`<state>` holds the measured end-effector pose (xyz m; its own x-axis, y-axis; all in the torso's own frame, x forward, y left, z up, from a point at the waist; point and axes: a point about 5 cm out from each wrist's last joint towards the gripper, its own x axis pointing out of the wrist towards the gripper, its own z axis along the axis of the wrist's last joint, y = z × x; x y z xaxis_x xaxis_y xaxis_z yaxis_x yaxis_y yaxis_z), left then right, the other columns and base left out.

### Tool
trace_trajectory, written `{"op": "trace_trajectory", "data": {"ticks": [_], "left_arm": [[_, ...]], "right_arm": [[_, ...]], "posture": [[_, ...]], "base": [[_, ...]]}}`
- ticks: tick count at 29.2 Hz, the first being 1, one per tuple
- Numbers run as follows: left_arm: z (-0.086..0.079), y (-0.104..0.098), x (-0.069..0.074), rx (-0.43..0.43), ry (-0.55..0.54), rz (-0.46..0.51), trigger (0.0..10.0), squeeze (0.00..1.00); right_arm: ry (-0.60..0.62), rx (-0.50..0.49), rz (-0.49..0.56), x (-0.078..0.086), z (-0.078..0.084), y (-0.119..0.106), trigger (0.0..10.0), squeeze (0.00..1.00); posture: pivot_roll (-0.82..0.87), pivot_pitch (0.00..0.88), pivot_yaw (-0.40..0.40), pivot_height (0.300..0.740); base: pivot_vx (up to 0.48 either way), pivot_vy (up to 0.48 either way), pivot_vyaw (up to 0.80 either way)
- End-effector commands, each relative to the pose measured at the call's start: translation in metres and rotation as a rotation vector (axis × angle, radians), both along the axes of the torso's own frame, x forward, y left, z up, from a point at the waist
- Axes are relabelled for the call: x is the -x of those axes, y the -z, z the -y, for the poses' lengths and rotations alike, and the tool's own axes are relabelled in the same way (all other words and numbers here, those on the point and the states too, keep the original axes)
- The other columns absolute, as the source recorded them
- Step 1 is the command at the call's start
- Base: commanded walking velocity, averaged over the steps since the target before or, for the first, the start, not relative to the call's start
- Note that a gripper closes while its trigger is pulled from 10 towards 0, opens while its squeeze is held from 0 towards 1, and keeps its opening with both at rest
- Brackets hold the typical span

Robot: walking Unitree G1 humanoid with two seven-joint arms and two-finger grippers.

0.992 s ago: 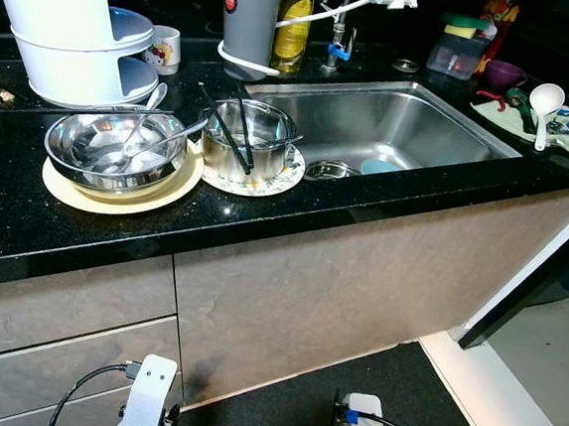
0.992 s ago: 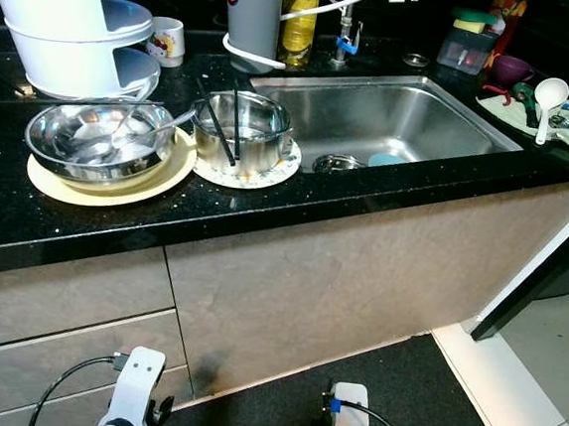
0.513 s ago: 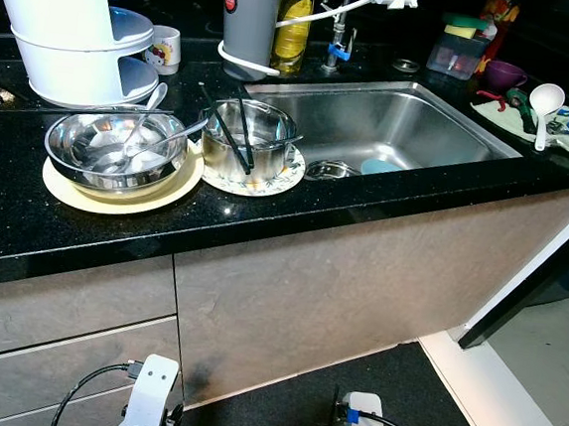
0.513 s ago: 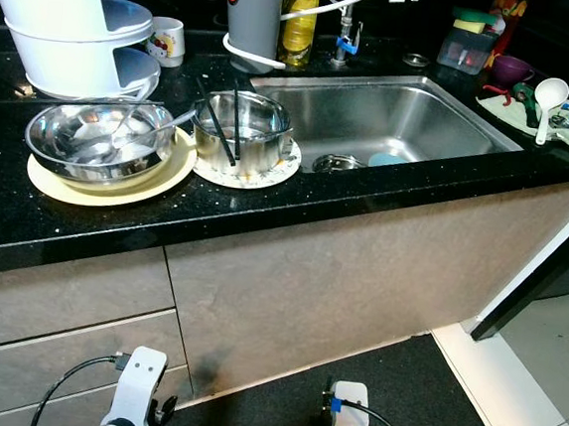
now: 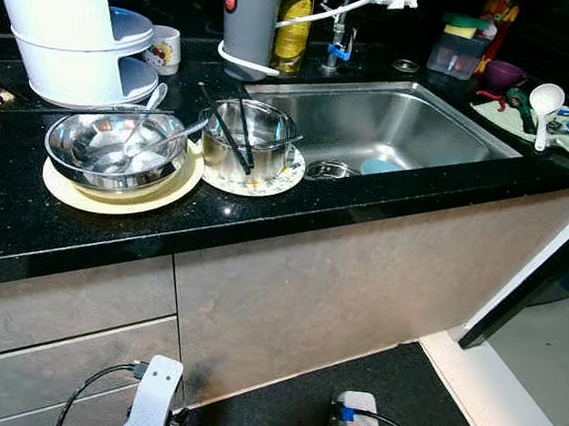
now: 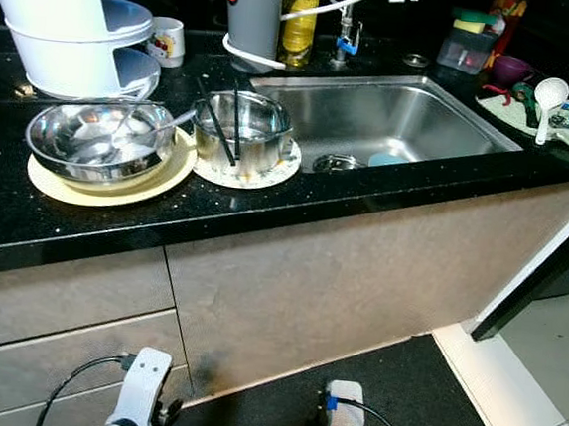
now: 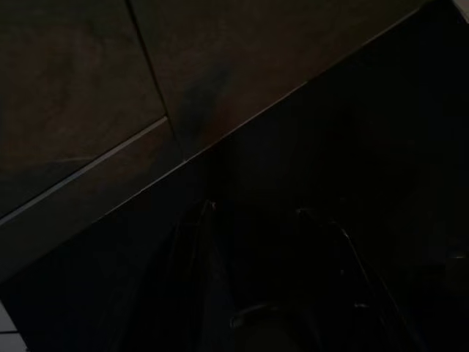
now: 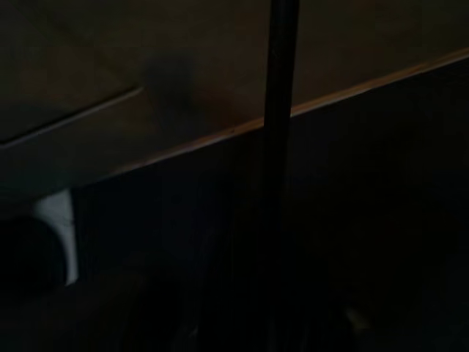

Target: Kitchen organization

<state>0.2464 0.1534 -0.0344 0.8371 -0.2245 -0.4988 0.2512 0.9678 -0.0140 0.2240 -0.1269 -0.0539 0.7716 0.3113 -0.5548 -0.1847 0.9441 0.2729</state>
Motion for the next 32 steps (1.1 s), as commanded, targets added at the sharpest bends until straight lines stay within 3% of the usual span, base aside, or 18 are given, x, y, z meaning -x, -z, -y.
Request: {"op": "trace_trajectory", "data": {"ticks": [1,12,16,20,26,32], "left_arm": [[0.005,0.005,0.006,0.009,0.018,-0.028,10.0,0.00],[0.008,0.006,0.006,0.046,0.008,-0.044,10.0,0.00],[0.006,-0.001,0.001,0.058,-0.022,0.019,10.0,0.00],[0.005,-0.010,-0.002,0.000,0.028,0.097,10.0,0.00],[0.002,-0.037,-0.011,0.050,0.002,0.272,10.0,0.00],[-0.002,-0.048,-0.013,0.028,0.014,0.314,10.0,0.00]], "right_arm": [[-0.017,0.009,-0.072,0.015,0.002,0.011,10.0,0.00],[-0.028,-0.018,-0.087,0.014,0.002,0.010,10.0,0.00],[0.011,0.002,-0.070,0.012,0.007,0.009,10.0,0.00],[0.028,0.022,-0.055,0.012,0.011,0.009,10.0,0.00],[0.033,0.027,-0.049,0.011,0.011,0.008,10.0,0.00],[0.040,0.031,-0.054,0.011,0.011,0.009,10.0,0.00]], "posture": [[-0.03,0.192,-0.049,0.740],[-0.03,0.192,-0.052,0.740],[-0.03,0.193,-0.056,0.740],[-0.03,0.194,-0.058,0.740],[-0.03,0.197,-0.066,0.740],[-0.03,0.196,-0.073,0.740]], "base": [[0.000,0.000,0.00],[0.000,0.000,0.00],[0.000,0.000,0.00],[0.000,0.000,0.00],[0.000,0.000,0.00],[0.000,0.000,0.00]]}}
